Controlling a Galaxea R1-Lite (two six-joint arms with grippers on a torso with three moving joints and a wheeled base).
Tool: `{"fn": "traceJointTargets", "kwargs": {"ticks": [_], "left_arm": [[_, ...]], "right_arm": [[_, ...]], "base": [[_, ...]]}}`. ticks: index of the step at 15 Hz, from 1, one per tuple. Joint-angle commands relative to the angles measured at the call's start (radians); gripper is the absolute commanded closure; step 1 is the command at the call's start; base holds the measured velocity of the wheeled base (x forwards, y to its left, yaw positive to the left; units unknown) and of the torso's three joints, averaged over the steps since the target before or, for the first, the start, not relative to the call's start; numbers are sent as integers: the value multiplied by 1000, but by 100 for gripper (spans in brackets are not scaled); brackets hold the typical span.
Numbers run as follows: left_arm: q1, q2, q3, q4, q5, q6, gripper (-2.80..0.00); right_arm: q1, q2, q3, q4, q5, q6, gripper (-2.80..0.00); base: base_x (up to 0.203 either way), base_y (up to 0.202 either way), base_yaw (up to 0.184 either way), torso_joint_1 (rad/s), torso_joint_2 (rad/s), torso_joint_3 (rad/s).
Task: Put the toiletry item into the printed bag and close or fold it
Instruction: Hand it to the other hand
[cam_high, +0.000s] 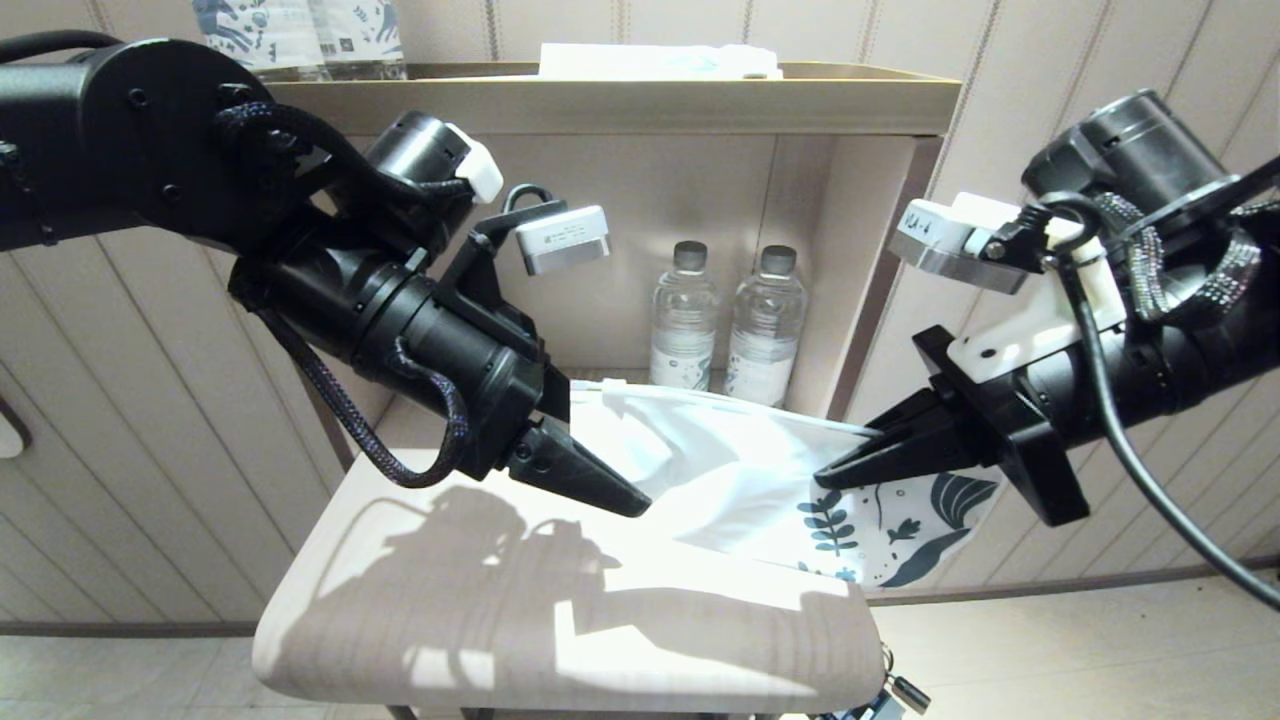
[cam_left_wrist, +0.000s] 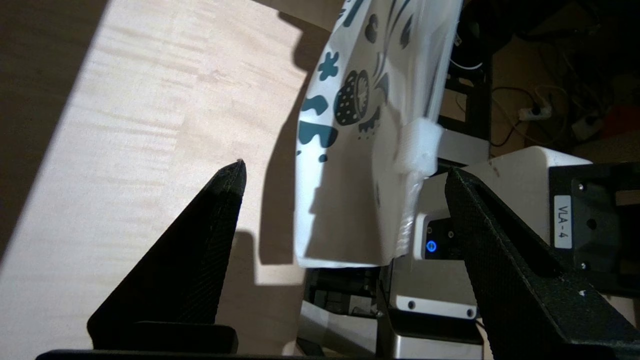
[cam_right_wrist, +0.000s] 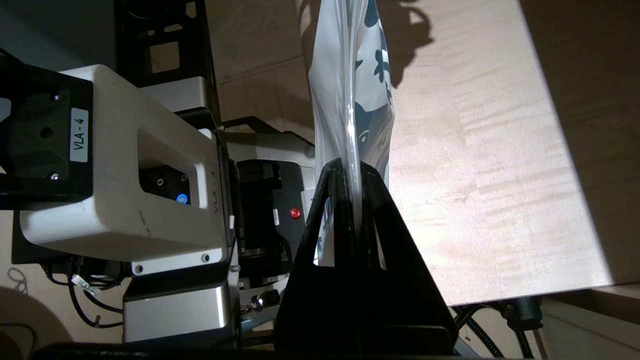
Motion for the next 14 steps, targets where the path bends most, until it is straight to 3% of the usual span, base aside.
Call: {"fn": "traceJointTargets", "kwargs": {"ticks": [1, 14], "left_arm": [[18, 2, 6, 6, -6, 12, -280], [36, -29, -17, 19, -5, 77, -280]], "right_arm": [[7, -17, 12, 4, 5, -4, 0], [39, -13, 20, 3, 6, -4, 0]], "base": [[0, 0, 0, 0, 0, 0], [0, 0, 0, 0, 0, 0]]}}
